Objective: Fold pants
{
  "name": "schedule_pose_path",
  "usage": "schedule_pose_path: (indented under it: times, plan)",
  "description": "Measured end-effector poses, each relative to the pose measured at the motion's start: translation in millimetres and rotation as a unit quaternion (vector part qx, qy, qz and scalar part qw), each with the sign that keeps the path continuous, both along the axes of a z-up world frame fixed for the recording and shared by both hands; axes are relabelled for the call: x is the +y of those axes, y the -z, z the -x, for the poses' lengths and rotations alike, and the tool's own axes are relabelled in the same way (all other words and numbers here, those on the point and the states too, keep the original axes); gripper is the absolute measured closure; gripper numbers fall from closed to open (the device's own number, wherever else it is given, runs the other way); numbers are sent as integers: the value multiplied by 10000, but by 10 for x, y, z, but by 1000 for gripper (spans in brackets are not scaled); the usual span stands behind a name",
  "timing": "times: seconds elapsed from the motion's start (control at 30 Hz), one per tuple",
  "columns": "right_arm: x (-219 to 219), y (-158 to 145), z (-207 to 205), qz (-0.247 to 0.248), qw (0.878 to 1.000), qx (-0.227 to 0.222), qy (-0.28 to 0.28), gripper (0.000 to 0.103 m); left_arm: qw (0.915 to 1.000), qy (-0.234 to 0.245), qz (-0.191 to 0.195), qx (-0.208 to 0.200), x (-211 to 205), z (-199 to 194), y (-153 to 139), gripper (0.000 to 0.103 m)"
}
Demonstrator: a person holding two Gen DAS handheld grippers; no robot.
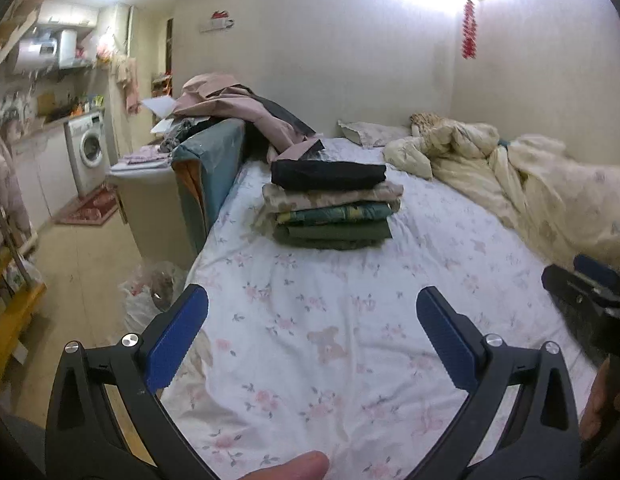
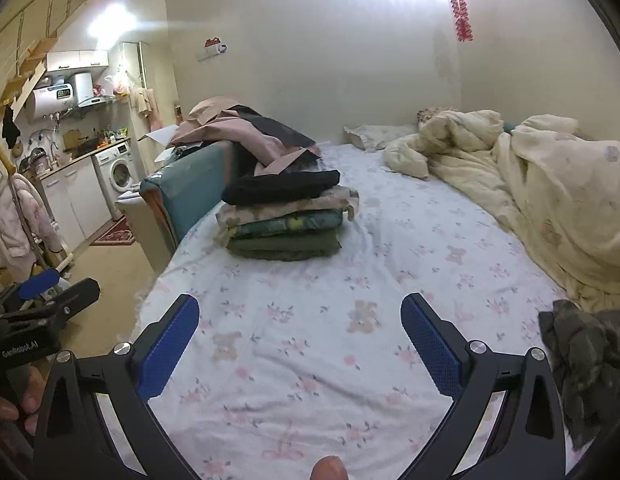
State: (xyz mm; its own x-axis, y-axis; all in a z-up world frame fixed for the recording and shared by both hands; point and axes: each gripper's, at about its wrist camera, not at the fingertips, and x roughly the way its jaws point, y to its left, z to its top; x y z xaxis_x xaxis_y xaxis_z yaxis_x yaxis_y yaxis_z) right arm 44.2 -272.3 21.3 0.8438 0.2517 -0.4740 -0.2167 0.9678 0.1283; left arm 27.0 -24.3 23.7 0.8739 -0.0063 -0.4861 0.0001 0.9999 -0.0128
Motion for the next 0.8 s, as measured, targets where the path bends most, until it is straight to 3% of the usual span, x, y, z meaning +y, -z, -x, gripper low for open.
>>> schedule_pose_path:
  times: [0.27,0.8]
  plan:
    - [101,223,108,96,9998,120,160,0,9998,47,45,176,-93,7,154,0]
    - [179,296,110,195,9995,158,174,0,9996,122,3,271,-185,51,206,0]
